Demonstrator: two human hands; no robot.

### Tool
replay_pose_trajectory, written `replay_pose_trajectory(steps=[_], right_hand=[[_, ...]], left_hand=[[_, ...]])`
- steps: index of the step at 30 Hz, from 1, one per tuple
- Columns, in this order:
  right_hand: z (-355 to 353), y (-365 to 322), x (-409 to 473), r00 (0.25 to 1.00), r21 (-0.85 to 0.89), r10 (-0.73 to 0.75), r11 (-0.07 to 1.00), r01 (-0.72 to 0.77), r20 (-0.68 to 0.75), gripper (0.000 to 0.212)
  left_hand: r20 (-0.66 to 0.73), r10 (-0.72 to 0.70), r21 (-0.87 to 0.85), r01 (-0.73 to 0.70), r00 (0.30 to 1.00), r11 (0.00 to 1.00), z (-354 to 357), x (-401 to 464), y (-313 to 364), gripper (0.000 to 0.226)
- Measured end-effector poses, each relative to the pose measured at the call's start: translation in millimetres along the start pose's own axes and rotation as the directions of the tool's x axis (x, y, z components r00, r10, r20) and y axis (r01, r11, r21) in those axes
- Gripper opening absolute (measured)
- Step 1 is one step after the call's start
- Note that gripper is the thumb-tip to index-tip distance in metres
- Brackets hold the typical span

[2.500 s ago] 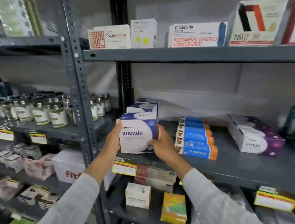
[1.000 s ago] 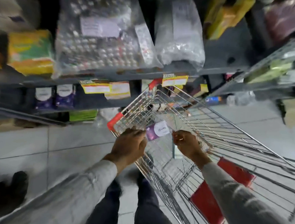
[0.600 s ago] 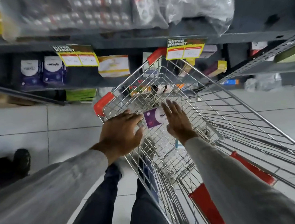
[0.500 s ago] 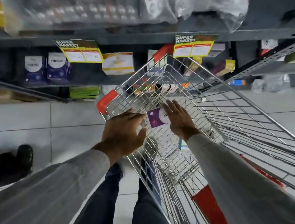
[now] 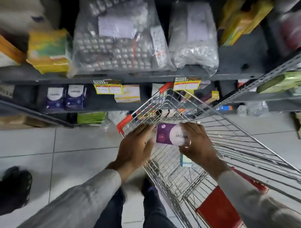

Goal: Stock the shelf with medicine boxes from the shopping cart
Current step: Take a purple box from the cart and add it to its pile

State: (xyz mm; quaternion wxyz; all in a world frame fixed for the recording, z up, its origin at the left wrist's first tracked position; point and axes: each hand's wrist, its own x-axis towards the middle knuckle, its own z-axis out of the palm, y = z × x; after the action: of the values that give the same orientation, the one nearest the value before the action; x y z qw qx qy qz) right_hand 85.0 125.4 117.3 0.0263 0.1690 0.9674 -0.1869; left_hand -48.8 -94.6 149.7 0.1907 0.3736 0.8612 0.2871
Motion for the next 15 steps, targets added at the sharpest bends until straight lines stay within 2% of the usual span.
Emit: replay_pose_trajectory(steps=[4, 7, 10, 13, 15], right_hand=[[-100, -50, -22, 0.971, 0.063, -0.078, 0.994, 0.094, -0.228, 0.085], [-169, -86, -27, 0.926, 0.076, -0.127, 0.984, 0.164, -0.354, 0.085], [-233, -124, -21, 0.865, 0.083, -0.143, 0.975, 0.208, -0.481, 0.084], [-292, -163, -5, 0.759, 0.092, -0.150, 0.959, 0.267, -0.633, 0.085], [-325, -185, 11, 0.697, 0.088, -0.147, 0.953, 0.290, -0.702, 0.088]], left_hand=[[-0.245, 0.061, -0.099, -0.087, 0.968, 0.991, -80, -10, 33, 0.047], [-0.443, 0.171, -0.089, -0.233, 0.880, 0.968, -156, -8, 59, 0.045], [-0.600, 0.301, 0.056, -0.337, 0.741, 0.940, -233, 0, 82, 0.046], [-0.667, 0.415, 0.218, -0.371, 0.618, 0.903, -305, 12, 98, 0.045], [-0.679, 0.458, 0.310, -0.342, 0.573, 0.887, -344, 21, 103, 0.044]])
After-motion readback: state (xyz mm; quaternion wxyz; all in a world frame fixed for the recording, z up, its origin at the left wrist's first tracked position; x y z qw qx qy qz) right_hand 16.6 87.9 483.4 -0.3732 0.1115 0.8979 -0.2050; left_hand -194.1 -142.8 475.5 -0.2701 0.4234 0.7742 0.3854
